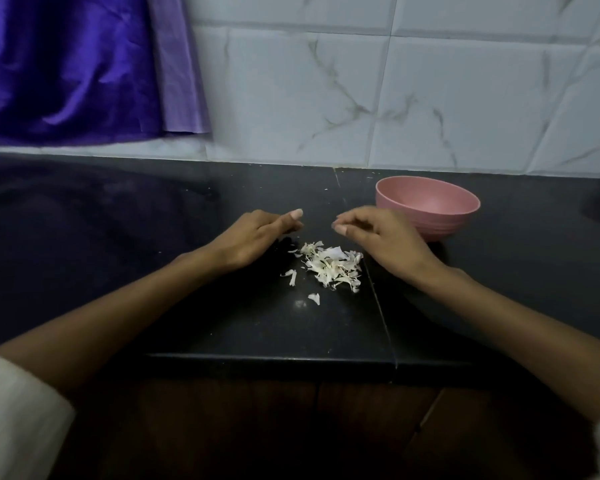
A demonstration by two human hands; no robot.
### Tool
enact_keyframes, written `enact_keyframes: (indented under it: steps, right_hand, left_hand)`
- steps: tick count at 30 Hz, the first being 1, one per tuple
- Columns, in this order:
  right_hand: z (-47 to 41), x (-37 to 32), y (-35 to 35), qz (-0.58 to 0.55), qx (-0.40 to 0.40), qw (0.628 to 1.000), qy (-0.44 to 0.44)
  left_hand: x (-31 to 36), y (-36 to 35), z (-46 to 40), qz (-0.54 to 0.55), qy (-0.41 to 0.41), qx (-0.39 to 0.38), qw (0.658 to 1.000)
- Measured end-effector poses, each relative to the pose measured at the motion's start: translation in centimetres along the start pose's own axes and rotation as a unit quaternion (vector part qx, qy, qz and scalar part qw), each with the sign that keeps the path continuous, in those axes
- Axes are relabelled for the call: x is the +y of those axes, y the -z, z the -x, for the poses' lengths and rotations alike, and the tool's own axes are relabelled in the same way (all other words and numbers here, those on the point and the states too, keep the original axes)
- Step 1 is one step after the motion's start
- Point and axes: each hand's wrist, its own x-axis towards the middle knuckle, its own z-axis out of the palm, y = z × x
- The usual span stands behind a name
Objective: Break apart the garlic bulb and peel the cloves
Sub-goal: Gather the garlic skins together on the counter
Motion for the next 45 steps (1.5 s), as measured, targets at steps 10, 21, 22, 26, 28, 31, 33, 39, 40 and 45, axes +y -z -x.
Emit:
enact_keyframes:
  steps: [10,21,22,26,28,31,33,39,40,45]
  right_hand:
    - [0.2,0.3,0.4,0.006,0.000,0.999,0.038]
    - [2.7,-1.0,-0.2,0.156,-0.135,0.974,0.095]
    - [3.3,-2.1,-0.6,0.158,-0.179,0.967,0.089]
    - [6.0,-7.3,-3.0,0.213,-0.297,0.925,0.105]
    - [6.8,-8.9,-5.1,0.221,-0.326,0.906,0.152]
    - [6.6,-9.2,-7.4,0.225,-0.356,0.888,0.184]
    - [5.5,-8.7,-7.5,0.236,-0.364,0.886,0.165]
    - [3.3,-5.9,-5.1,0.220,-0.356,0.905,0.083]
    - [3.3,-5.8,-4.5,0.206,-0.354,0.909,0.075]
    - [4.2,-4.4,-0.8,0.180,-0.278,0.938,0.101]
  left_hand:
    - [-1.8,0.4,0.0,-0.085,-0.028,-0.002,0.996]
    - [-1.6,0.6,0.6,-0.111,-0.030,0.032,0.993]
    - [-1.5,0.5,0.7,-0.113,-0.032,0.031,0.993]
    - [-1.1,0.3,0.6,-0.099,-0.019,0.032,0.994]
    - [-0.9,0.6,0.6,-0.088,-0.005,0.055,0.995]
    - [-1.8,1.3,0.3,-0.085,0.027,0.085,0.992]
    - [-2.7,1.5,0.1,-0.093,0.048,0.094,0.990]
    - [-3.0,1.1,0.0,-0.108,0.056,0.090,0.988]
    - [-2.9,1.0,0.1,-0.110,0.053,0.085,0.989]
    - [-2.2,0.9,0.6,-0.115,0.048,0.083,0.989]
